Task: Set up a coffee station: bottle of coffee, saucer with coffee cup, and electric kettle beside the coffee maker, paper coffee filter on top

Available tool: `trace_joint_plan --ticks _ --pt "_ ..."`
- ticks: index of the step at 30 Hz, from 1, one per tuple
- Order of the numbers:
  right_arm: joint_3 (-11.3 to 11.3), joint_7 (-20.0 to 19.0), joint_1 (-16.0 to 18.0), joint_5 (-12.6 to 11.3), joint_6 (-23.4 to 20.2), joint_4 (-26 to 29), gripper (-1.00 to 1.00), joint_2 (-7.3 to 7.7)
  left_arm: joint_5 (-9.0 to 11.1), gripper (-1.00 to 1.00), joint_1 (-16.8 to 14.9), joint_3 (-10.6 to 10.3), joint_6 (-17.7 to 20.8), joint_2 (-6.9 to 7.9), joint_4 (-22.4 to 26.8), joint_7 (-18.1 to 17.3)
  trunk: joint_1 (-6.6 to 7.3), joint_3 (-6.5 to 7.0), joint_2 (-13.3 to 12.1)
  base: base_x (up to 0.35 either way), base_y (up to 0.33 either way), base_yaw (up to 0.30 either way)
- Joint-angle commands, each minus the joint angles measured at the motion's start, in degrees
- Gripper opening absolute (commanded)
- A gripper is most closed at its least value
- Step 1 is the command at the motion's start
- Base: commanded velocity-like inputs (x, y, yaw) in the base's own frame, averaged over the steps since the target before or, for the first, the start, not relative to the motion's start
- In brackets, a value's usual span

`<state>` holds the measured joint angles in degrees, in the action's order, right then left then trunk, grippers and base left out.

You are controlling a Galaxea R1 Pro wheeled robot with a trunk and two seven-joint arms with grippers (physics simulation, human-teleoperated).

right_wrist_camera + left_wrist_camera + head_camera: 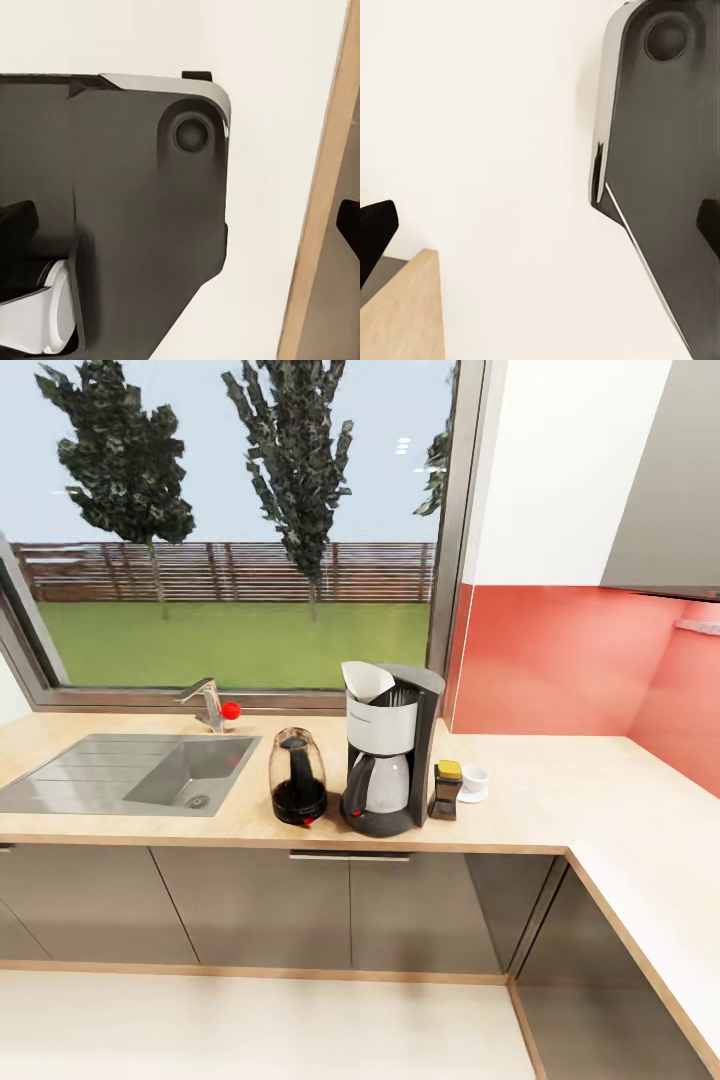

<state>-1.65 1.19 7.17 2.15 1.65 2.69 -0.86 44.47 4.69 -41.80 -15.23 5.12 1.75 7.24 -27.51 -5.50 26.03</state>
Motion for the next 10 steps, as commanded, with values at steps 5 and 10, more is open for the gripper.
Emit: trace_joint_plan --ticks 5,10 --pt "-0.18 0.12 0.04 0.22 0.19 -0.04 1.00 -0.02 0.18 1.00 0.03 -0.49 -0.14 0.06 0.20 0.41 -0.03 -0.10 0.10 0.000 0.000 0.000" --pt "-0.19 0.12 0.05 0.22 0.19 -0.04 1.00 -0.02 0.18 1.00 0.04 -0.47 -0.15 0.05 0.20 0.41 -0.03 -0.10 0.10 0.000 0.000 0.000"
